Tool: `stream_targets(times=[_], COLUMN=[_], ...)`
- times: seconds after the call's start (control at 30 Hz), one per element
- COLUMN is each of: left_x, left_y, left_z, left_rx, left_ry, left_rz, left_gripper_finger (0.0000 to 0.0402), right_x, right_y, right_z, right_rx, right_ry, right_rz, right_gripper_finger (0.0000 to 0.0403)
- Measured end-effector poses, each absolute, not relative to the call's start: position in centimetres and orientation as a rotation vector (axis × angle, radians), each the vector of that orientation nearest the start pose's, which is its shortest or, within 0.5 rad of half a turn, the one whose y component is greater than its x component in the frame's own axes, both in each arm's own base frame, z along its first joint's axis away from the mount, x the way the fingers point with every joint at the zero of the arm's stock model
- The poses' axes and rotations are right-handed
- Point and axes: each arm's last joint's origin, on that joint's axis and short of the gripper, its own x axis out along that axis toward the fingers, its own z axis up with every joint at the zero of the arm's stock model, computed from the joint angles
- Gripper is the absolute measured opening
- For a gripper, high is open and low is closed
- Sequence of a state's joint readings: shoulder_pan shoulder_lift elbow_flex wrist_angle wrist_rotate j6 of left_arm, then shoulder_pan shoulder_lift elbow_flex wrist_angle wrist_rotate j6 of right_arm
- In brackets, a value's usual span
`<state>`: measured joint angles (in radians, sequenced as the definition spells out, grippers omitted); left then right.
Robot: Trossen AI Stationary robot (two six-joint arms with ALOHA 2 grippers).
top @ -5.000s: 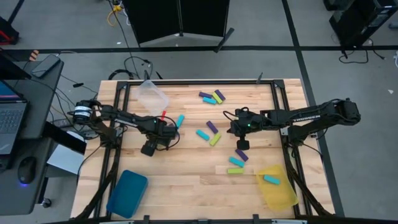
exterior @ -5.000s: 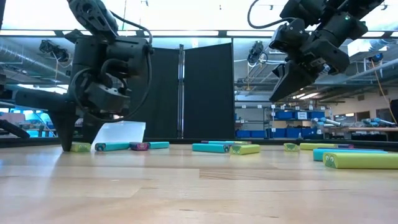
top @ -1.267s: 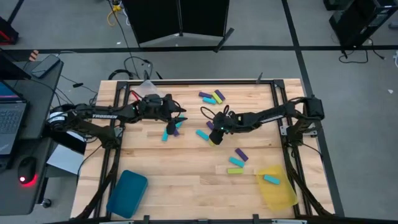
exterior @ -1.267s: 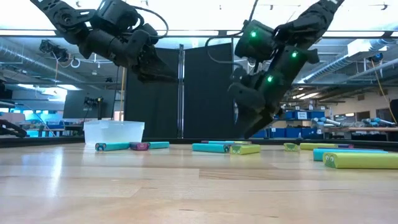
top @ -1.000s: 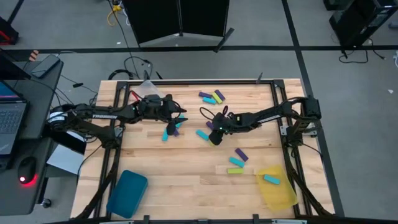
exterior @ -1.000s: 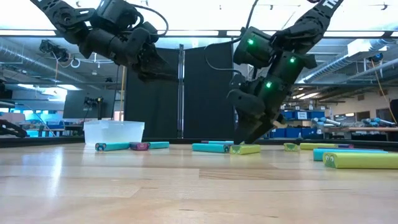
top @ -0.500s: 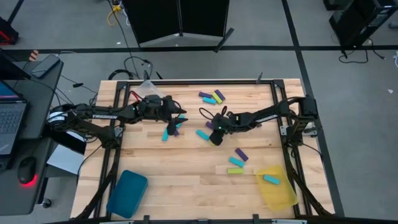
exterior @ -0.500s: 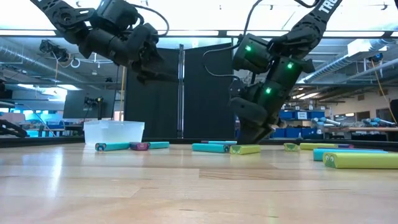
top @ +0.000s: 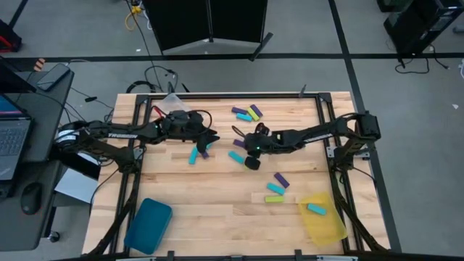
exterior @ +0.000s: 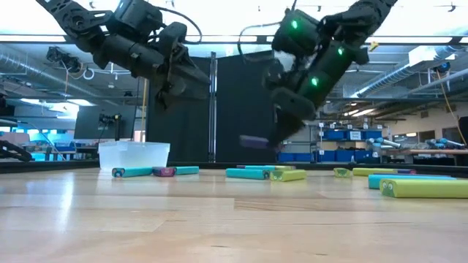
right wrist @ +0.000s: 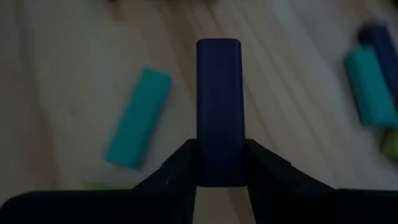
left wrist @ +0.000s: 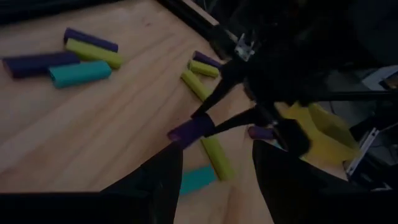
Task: Sort blocks
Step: Put the purple block into the blue bin
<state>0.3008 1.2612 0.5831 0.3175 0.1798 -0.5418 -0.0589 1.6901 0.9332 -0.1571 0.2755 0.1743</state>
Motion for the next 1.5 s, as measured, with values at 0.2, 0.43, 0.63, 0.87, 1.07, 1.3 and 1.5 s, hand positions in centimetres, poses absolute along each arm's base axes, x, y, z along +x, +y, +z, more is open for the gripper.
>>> stream_targets(times=[0.2, 0.43, 0.63, 0.87, 1.07, 1.3, 1.5], left_x=[25.4, 26.2, 26.6, 26.6, 26.6, 26.7, 26.9], left_y=[7.3, 7.6, 7.6, 7.9, 7.6, 7.6, 7.0], left_z=[20.1, 19.0, 19.5, 19.8, 19.7, 19.9, 20.2], left_rx=[-0.706, -0.735, -0.763, -0.804, -0.812, -0.805, -0.798], left_ry=[0.352, 0.354, 0.293, 0.279, 0.3, 0.281, 0.273], left_rz=[0.231, 0.247, 0.167, 0.125, 0.094, 0.075, 0.018], left_gripper_finger=[0.0202, 0.0204, 0.0204, 0.0204, 0.0204, 0.0204, 0.0204], right_x=[34.5, 35.2, 35.5, 35.6, 35.7, 35.8, 35.9], right_y=[-0.7, 0.1, 0.3, 0.6, 0.5, 0.6, 0.6], right_z=[19.1, 20.8, 21.5, 21.7, 21.8, 22.0, 22.1], right_rx=[-0.065, -0.14, -0.177, -0.179, -0.187, -0.184, -0.185], right_ry=[0.817, 0.811, 0.798, 0.789, 0.777, 0.754, 0.741], right_rz=[-0.365, -0.36, -0.338, -0.334, -0.358, -0.36, -0.359], right_gripper_finger=[0.0113, 0.0113, 0.0113, 0.0113, 0.0113, 0.0113, 0.0113])
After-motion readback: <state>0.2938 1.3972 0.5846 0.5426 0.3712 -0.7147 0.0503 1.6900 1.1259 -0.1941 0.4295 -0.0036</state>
